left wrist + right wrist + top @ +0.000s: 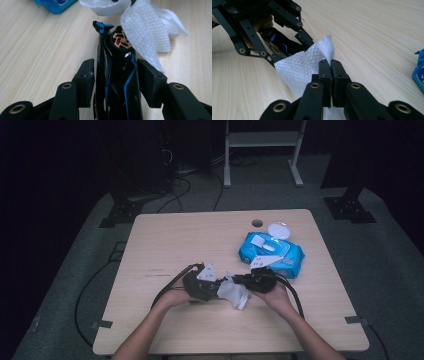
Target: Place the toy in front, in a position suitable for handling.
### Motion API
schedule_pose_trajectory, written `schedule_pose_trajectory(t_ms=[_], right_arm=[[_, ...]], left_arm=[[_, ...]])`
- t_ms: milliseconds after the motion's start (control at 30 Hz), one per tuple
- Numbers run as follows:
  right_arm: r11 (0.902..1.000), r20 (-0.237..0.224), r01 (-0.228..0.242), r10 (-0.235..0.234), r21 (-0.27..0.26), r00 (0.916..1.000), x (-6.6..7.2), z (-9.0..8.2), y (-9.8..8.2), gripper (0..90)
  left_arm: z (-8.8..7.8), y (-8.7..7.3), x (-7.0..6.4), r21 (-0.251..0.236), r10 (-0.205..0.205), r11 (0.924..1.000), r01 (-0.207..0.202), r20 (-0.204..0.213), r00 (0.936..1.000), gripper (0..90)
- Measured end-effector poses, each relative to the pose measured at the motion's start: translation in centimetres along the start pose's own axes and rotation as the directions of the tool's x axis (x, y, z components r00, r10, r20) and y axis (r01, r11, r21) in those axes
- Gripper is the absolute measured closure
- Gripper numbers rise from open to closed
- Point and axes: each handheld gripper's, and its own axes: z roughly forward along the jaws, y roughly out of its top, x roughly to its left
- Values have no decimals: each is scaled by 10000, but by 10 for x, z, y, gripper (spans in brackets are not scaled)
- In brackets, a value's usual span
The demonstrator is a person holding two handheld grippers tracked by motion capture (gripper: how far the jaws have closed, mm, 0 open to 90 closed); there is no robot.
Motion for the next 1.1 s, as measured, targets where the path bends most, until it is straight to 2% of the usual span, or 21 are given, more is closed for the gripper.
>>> schedule_pose_trajectory(t_ms=[100, 200, 267, 400, 533, 633, 700, 800, 900, 933, 1000, 1100], right_arm=[[9999, -13, -83, 83, -83, 10000, -1, -1, -1, 872], [9999, -31, -109, 109, -96, 9999, -2, -1, -2, 872], [9998, -53, -181, 181, -110, 9998, -3, 0, -3, 872], [9988, -239, -429, 423, -233, 9988, -5, 0, -4, 873], [9976, -359, -609, 597, -328, 9976, -4, 0, -6, 873], [9945, -581, -723, 680, -756, 9960, -1, -4, -2, 876], [9942, -543, -484, 433, -962, 9976, 3, -9, 5, 876], [9895, -490, -265, 197, -1421, 9986, 4, -19, 15, 877], [9880, -438, -281, 217, -1521, 9988, 3, -23, 17, 877], [9888, -346, -222, 173, -1475, 9993, 2, -24, 17, 877], [9904, -282, -290, 254, -1353, 9993, 0, -23, 14, 877], [9908, -339, -240, 196, -1330, 9992, 4, -21, 15, 877]], left_arm=[[5, 7, 1, 625, 59, 9980, -43, -251, 9997, 512], [5, 12, -3, 895, 591, 9944, -563, -293, 9978, 556], [3, 14, -3, 656, 724, 9953, -710, -193, 9972, 569], [2, 13, -4, 406, 715, 9967, -705, -234, 9972, 575], [-2, 10, -3, -333, 287, 9990, -296, -274, 9992, 577], [-7, 11, -4, -926, 177, 9955, -211, -377, 9991, 580], [-13, 13, -5, -1439, 111, 9894, -186, -530, 9985, 580], [-22, 13, -5, -2231, -161, 9748, 46, -495, 9986, 581], [-26, 11, -6, -2423, -172, 9702, 47, -495, 9986, 581], [-27, 9, -6, -2620, -304, 9649, 177, -444, 9985, 581], [-28, 7, -7, -2763, -401, 9606, 283, -371, 9985, 581], [-29, 7, -6, -2778, -371, 9604, 234, -441, 9983, 581]])
